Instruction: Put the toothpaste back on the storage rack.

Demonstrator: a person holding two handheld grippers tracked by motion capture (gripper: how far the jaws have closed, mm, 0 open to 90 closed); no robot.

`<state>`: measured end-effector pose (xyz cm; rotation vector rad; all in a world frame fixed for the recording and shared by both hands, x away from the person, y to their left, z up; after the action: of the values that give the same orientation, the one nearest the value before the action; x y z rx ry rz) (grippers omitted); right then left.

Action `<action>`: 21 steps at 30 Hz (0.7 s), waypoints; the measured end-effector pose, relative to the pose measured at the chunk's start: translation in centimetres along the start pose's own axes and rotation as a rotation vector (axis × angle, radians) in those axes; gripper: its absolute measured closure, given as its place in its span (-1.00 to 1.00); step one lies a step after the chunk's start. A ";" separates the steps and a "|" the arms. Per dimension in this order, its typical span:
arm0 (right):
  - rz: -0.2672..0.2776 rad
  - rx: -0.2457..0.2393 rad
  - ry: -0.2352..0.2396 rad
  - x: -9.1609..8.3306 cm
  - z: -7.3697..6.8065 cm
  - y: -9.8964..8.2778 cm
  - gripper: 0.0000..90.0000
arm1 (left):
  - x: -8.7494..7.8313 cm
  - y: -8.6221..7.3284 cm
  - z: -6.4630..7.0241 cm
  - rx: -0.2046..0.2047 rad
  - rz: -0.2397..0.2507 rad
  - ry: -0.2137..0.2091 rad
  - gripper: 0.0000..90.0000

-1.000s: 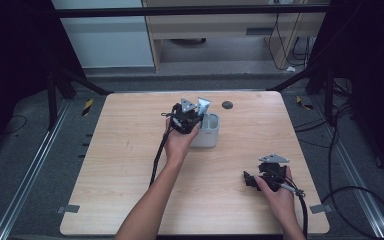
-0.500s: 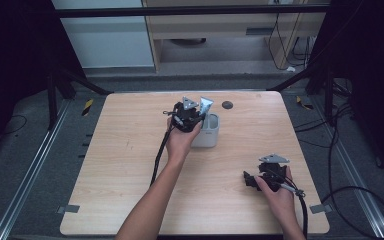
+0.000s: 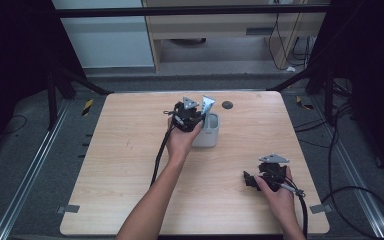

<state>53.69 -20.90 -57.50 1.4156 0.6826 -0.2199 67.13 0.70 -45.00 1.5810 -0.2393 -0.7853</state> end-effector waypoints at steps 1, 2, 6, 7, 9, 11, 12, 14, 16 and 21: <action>0.000 0.000 0.000 0.0 0.0 0.0 -0.99 | 0.0 0.0 0.0 0.000 0.003 -0.001 0.69; 0.000 0.000 0.000 0.0 0.0 0.0 -0.99 | -0.1 0.1 0.0 0.000 0.006 -0.001 0.68; 0.000 0.000 0.000 0.0 0.0 0.0 -0.99 | -0.3 0.2 0.0 0.008 0.009 -0.002 0.65; 0.000 0.000 0.000 0.0 0.0 0.0 -0.99 | -0.3 0.2 0.0 0.007 0.010 -0.002 0.64; 0.000 0.000 0.000 0.0 0.0 0.0 -0.99 | -0.5 0.3 0.0 0.010 0.014 -0.001 0.63; 0.000 0.000 0.000 0.0 0.0 0.0 -0.99 | -0.6 0.3 0.0 0.013 0.014 0.001 0.60; 0.000 0.000 0.000 0.0 0.0 0.0 -0.99 | -0.6 0.3 -0.1 0.013 0.013 -0.001 0.59; 0.000 0.000 0.000 0.0 0.0 0.0 -0.99 | -0.7 0.4 -0.1 0.016 0.012 0.001 0.57; 0.001 -0.002 -0.002 0.0 0.0 0.0 -0.99 | -0.9 0.5 -0.1 0.018 0.016 0.001 0.55; 0.002 -0.001 -0.001 0.0 0.0 0.0 -0.99 | -1.3 0.6 0.0 0.023 0.018 -0.003 0.50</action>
<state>53.72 -20.91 -57.51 1.4149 0.6808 -0.2183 66.36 1.35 -44.00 1.5975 -0.2652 -0.7735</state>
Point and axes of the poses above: each handheld gripper's, and its own axes: x roughly forward along the jaws, y roughly out of its top, z roughly to its right, the point moved 9 cm from there along x, roughly forward along the jaws, and after that the axes turned 10 degrees about z, right-handed, at the moved point
